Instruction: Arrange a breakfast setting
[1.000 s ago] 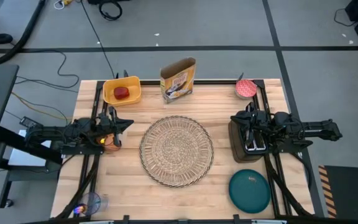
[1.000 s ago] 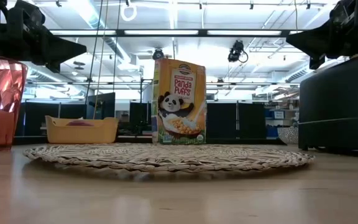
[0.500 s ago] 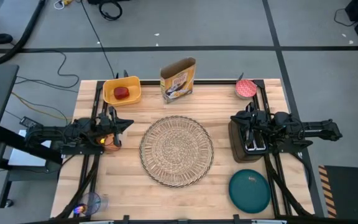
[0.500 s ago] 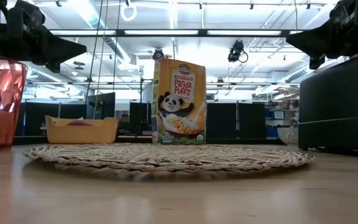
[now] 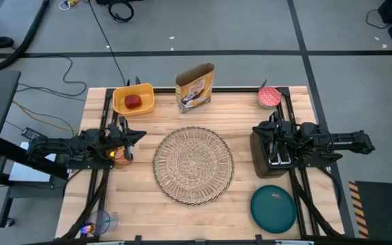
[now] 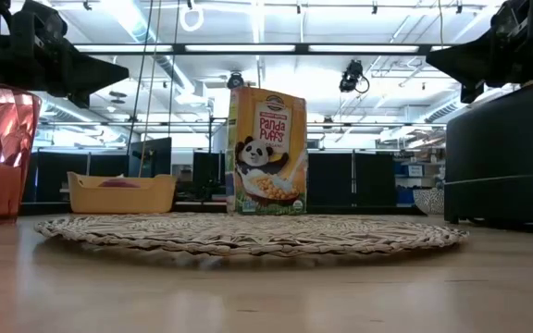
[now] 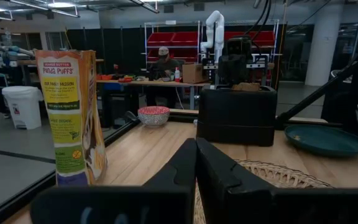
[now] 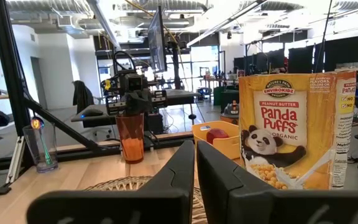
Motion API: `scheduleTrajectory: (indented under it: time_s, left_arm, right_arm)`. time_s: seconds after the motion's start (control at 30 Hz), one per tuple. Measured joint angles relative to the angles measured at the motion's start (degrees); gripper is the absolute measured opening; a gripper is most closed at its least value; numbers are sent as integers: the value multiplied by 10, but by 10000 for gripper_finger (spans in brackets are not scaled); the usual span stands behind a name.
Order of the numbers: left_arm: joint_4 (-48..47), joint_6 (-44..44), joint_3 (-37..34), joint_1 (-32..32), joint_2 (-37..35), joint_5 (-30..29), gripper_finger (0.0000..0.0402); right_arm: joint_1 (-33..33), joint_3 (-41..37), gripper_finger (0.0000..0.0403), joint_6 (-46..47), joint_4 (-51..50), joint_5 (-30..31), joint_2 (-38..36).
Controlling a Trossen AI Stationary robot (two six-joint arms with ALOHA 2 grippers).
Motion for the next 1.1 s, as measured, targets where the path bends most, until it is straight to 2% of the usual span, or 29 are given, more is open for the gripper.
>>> scheduleTrajectory:
  time_s: [0.13,0.23,0.5,0.57,0.67,0.83,0.97,1.1]
  left_arm:
    - [0,0,0,0,0,0,16]
    - [0,0,0,0,0,0,16]
    - [0,0,0,0,0,0,16]
    - [0,0,0,0,0,0,16]
    - [0,0,0,0,0,0,16]
    - [0,0,0,0,0,0,16]
    - [0,0,0,0,0,0,16]
    - [0,0,0,0,0,0,16]
  right_arm:
    - [0,0,26,16,18,0,0]
    - [0,0,26,79,71,0,0]
    - [0,0,26,140,193,0,-1]
    - [0,0,26,123,212,28,2]
    - [-1,0,26,145,204,97,12]
    - [0,34,25,162,179,137,104]
    - [0,122,12,109,178,178,224]
    - [-4,236,7,51,147,255,331]
